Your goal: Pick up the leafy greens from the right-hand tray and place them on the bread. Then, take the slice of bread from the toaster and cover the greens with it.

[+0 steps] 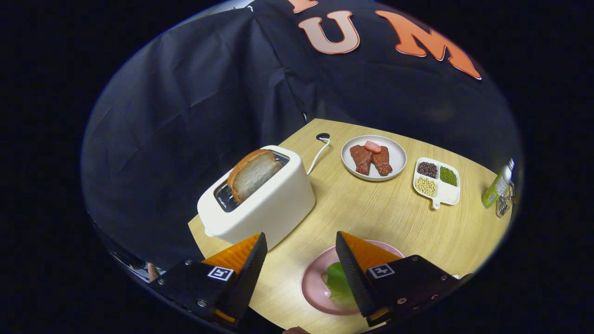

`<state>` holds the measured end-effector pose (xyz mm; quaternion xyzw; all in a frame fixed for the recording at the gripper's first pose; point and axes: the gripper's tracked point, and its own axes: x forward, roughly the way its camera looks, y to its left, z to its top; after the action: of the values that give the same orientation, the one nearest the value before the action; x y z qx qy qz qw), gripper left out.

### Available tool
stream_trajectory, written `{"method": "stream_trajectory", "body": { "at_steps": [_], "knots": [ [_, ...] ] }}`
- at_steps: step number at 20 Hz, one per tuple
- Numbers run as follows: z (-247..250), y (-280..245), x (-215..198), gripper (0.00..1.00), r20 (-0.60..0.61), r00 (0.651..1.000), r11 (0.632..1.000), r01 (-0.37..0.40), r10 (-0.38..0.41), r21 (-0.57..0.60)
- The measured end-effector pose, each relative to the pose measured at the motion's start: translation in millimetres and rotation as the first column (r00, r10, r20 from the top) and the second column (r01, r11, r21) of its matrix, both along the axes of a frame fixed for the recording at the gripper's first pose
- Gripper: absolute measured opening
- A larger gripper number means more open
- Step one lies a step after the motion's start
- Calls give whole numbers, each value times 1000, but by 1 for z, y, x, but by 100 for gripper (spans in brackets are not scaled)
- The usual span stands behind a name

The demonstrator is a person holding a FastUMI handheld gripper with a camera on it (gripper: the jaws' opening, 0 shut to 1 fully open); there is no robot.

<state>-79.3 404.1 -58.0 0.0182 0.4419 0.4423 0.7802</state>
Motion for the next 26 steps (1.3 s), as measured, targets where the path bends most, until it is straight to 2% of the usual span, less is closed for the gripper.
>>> {"method": "stream_trajectory", "body": {
  "at_steps": [3, 10, 21, 26],
  "knots": [
    [22, 19, 1, 94, -50, 999, 999, 16, -13, 45],
    [47, 61, 14, 95, -107, 994, 997, 46, -39, 62],
    [35, 115, 15, 95, -236, 970, 997, 41, -57, -71],
    [18, 130, 15, 86, -295, 953, 991, 39, -75, -124]
  ]
}}
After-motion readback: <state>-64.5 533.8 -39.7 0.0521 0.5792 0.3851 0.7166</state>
